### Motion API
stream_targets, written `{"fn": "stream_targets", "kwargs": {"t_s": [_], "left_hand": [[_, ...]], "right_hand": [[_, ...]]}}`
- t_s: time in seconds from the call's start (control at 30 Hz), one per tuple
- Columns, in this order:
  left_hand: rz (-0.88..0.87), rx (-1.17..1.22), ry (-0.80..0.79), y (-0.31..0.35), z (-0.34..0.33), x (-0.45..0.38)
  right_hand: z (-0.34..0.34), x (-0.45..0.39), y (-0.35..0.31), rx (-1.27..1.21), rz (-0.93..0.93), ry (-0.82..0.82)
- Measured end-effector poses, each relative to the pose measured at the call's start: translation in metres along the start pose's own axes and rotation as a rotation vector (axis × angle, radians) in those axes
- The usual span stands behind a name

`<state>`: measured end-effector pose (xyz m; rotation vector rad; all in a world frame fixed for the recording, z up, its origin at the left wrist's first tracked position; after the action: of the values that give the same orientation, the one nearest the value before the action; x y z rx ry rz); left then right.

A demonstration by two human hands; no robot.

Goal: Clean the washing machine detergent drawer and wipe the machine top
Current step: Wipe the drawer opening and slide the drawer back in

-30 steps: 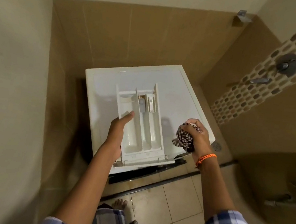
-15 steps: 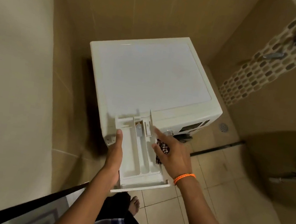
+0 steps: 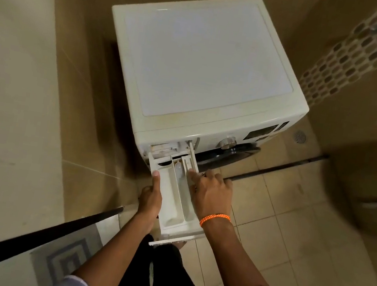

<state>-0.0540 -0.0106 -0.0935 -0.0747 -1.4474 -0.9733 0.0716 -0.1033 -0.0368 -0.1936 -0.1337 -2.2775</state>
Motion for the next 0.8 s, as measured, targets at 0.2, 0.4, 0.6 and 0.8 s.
{"fn": "stream_targets", "kwargs": {"t_s": [0.2,0.4,0.6,0.8], "left_hand": [[-0.077,-0.167,-0.006,0.008,0.005,-0.03],[-0.147,-0.195,-0.01,0.004,0.008,-0.047],[-0.148,-0.129,-0.006,0.0,0.009,-0.048],[-0.124,-0.058,0.013,0.013,0.004,-0.045]], "right_hand": [[-0.021,-0.015,-0.008,0.03,-0.065,-0.061],[-0.031,-0.019,-0.019,0.024,-0.107,-0.057],[-0.023,-0.024,-0.021,0.041,-0.09,-0.018],[-0.013,-0.044,-0.019,0.058,-0.079,0.04]]}}
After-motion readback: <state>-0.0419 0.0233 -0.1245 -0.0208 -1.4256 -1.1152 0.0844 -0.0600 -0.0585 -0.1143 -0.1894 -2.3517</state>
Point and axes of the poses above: each hand's wrist, its own x-axis away from the middle knuckle, its own z-axis out of the back of the hand, y = z × x, the point moved 3 cm from there along -x, towards the middle knuckle, and after that the axes turned 2 degrees about x, right-handed, at the moved point
